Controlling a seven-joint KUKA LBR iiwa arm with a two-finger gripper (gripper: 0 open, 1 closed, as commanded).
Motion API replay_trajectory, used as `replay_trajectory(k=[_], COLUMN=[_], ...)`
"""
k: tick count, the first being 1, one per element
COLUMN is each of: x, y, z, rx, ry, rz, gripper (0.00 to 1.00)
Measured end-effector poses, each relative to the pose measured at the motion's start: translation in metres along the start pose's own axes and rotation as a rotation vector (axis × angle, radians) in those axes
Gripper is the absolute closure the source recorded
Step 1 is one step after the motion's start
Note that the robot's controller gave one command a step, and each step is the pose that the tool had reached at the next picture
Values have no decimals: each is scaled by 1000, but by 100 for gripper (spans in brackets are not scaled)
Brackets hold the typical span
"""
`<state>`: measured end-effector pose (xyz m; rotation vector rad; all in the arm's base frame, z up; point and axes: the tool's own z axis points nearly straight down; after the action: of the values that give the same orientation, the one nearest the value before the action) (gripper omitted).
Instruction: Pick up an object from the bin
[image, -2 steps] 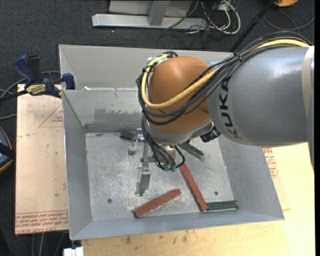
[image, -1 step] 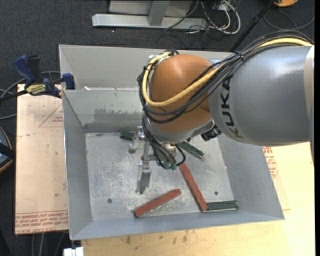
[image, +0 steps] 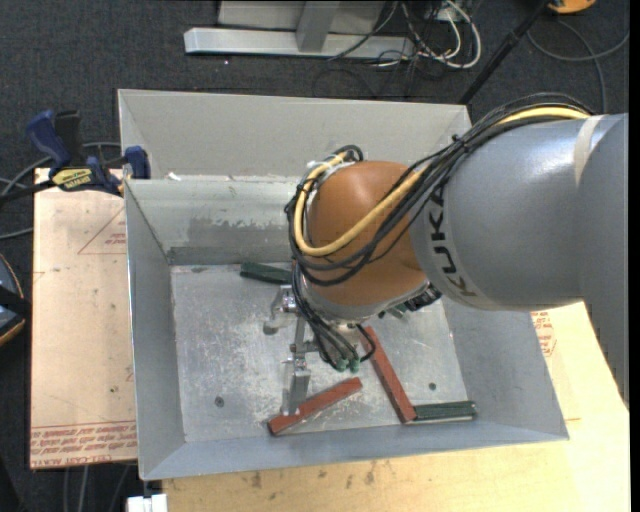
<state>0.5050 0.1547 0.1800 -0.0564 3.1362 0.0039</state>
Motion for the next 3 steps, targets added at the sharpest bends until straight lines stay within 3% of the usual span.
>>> replay_trajectory(k=[1,2,3], x=[13,2,14], y=[-24,-47,-30], z=[28,70,104], rx=[2,1,-2], ry=[12,0,-9], rz=[-146,-248,-318], gripper=[0,0,100])
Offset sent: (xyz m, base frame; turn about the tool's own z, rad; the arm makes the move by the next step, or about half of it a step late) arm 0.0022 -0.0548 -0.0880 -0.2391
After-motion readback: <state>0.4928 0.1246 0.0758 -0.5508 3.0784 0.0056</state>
